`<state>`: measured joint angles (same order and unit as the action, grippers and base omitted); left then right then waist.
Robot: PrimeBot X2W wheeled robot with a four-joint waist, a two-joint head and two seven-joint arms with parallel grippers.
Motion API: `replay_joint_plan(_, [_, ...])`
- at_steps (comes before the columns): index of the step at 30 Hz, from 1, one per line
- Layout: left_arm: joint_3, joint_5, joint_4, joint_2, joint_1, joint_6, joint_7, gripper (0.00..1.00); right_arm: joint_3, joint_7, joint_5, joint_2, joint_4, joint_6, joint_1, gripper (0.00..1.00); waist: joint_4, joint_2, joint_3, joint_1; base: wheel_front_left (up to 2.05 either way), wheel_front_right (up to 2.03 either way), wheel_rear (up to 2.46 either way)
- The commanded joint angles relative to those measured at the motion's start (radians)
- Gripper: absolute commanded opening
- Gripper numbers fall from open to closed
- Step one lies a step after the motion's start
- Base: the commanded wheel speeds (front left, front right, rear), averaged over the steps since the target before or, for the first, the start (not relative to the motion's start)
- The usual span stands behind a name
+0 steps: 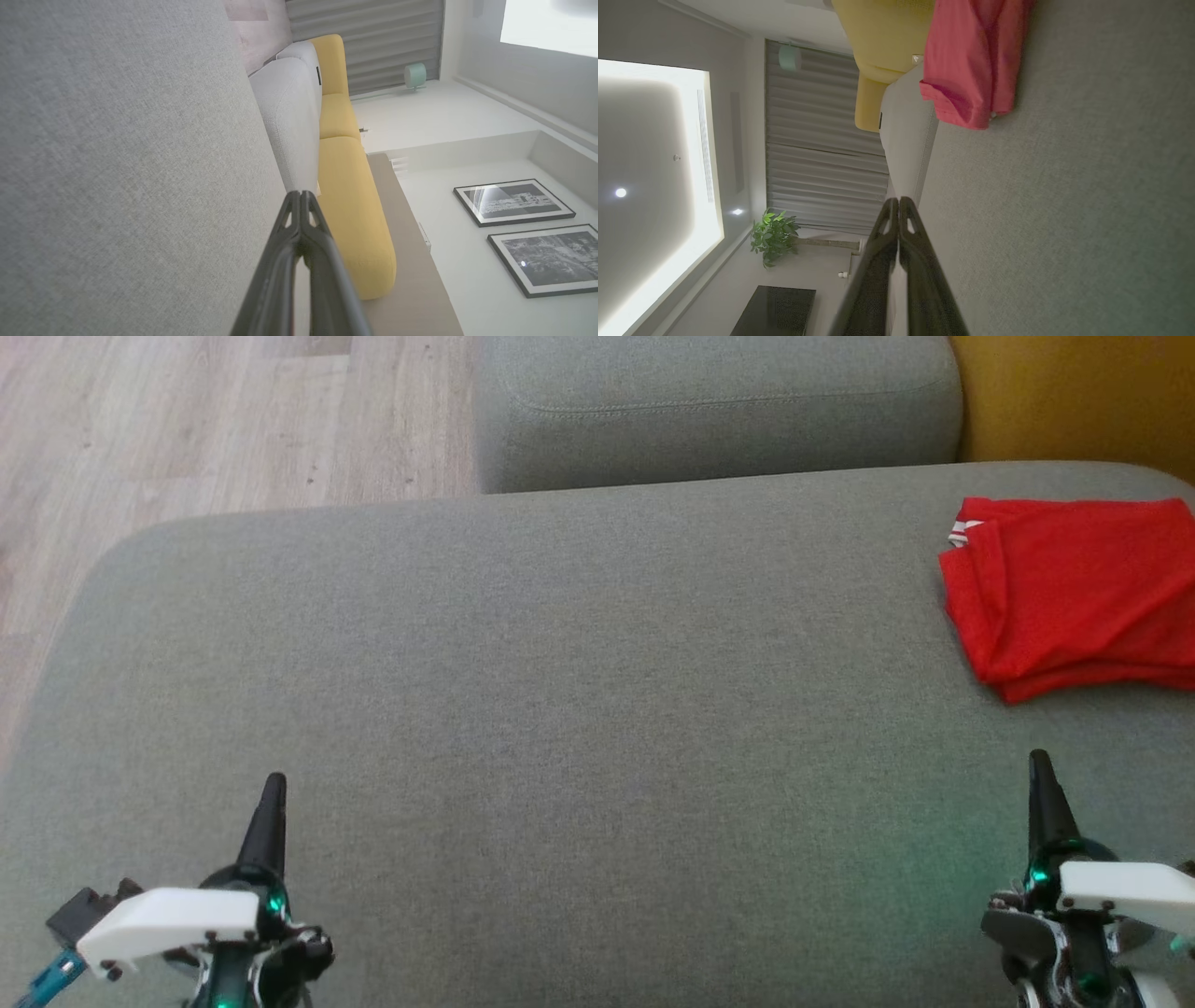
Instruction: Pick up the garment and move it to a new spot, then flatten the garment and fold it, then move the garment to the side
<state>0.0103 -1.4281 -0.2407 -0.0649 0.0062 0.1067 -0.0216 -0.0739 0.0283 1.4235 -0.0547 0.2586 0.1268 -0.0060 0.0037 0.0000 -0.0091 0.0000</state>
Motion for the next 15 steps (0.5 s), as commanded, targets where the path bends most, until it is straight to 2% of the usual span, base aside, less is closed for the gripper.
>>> replay_joint_plan(1, [-0.041,-0.028,0.025,-0.017,-0.068,0.009,-0.008,0.0,0.013,0.009,0.03,-0.02,-0.03,0.004,-0.057,0.0,0.0,0.0,0.001,0.0,0.0,0.0,0.0])
replay_joint_plan(15, [-0.079,-0.198,0.0,-0.016,-0.107,0.023,-0.054,0.0,-0.005,0.054,0.196,-0.019,-0.017,0.004,-0.095,0.0,-0.003,0.0,0.011,0.0,0.0,0.0,0.0])
